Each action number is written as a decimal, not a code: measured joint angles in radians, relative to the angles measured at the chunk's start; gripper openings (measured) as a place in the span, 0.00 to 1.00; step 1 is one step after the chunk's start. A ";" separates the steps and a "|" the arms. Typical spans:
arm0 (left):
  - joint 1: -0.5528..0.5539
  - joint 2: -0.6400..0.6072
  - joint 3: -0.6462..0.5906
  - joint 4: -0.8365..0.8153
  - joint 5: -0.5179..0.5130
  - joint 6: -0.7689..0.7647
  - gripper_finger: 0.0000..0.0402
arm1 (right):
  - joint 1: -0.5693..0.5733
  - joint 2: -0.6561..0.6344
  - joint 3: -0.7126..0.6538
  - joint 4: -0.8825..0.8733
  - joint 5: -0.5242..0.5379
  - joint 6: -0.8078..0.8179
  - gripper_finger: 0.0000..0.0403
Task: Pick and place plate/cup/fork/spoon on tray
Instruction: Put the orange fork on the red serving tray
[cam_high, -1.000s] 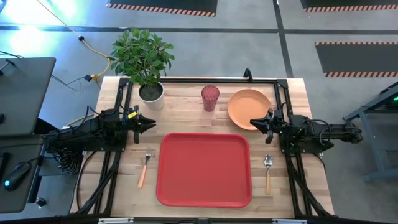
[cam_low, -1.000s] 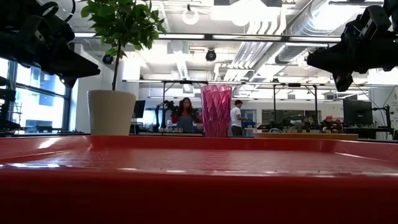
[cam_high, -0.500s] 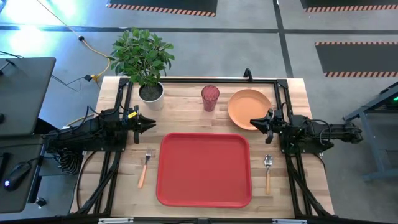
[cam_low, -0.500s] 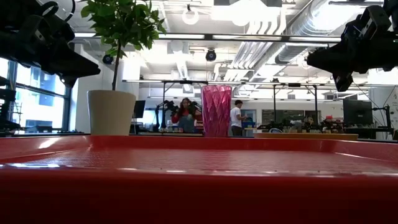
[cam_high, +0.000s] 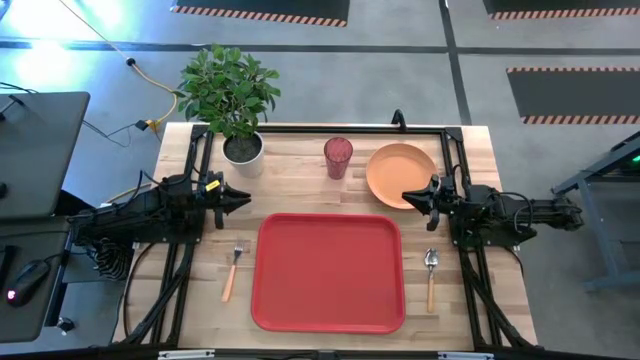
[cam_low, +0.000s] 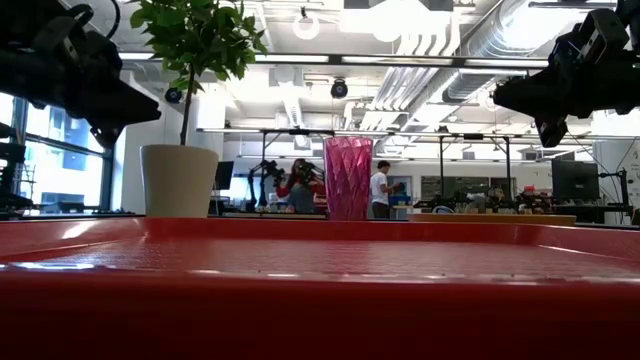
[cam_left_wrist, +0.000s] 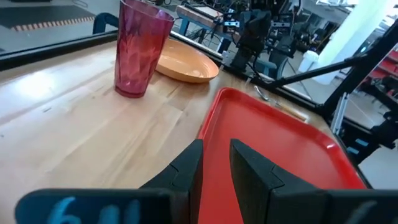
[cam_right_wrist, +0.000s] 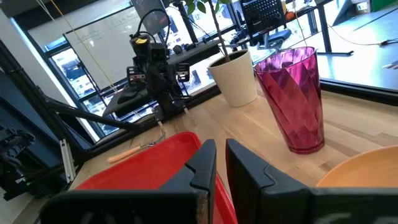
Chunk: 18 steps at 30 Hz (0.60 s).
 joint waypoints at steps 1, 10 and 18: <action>0.000 0.000 0.000 0.006 0.000 0.000 0.17 | 0.000 0.000 0.000 0.000 0.000 0.000 0.07; 0.000 0.000 0.000 0.236 -0.022 -0.146 0.17 | 0.000 0.000 0.000 0.000 0.000 0.000 0.07; 0.000 0.000 0.000 0.392 -0.062 -0.226 0.17 | 0.000 0.000 0.000 0.000 0.000 -0.001 0.07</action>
